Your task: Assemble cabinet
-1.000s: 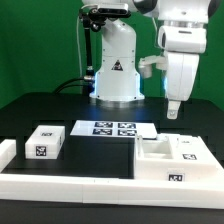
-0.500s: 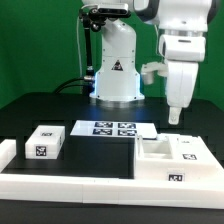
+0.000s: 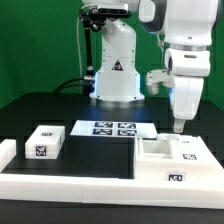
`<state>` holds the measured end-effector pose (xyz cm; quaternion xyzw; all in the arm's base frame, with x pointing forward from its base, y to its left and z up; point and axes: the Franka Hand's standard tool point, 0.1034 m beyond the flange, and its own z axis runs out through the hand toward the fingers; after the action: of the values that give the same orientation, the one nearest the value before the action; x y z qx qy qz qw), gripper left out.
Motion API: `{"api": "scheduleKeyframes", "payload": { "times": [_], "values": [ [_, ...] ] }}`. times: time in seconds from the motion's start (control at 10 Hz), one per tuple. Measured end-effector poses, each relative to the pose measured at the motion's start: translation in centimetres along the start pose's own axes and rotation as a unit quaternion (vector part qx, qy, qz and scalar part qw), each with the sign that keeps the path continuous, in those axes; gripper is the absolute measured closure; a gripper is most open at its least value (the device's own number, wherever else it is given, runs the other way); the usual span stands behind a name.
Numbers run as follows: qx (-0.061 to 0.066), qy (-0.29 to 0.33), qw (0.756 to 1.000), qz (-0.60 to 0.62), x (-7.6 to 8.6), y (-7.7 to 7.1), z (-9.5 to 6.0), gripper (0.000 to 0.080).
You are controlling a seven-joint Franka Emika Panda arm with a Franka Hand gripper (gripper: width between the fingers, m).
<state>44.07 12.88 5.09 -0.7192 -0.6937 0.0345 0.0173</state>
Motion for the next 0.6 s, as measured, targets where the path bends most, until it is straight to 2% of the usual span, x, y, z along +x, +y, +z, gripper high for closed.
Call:
{"api": "scheduleKeyframes", "payload": {
  "times": [0.2,0.3,0.4,0.5,0.6],
  "values": [
    [0.001,0.005,1.0,0.003,0.0,0.0,1.0,0.0151],
    [-0.008,0.012,1.0,0.01,0.2,0.1,1.3,0.0151],
    [-0.024,0.021,0.999,0.012,0.5,0.1,1.5,0.0151],
    [-0.029,0.026,0.999,0.014,0.4,0.0,1.9,0.0151],
    [-0.026,0.027,0.999,0.015,0.4,-0.2,2.2,0.0151]
  ]
}}
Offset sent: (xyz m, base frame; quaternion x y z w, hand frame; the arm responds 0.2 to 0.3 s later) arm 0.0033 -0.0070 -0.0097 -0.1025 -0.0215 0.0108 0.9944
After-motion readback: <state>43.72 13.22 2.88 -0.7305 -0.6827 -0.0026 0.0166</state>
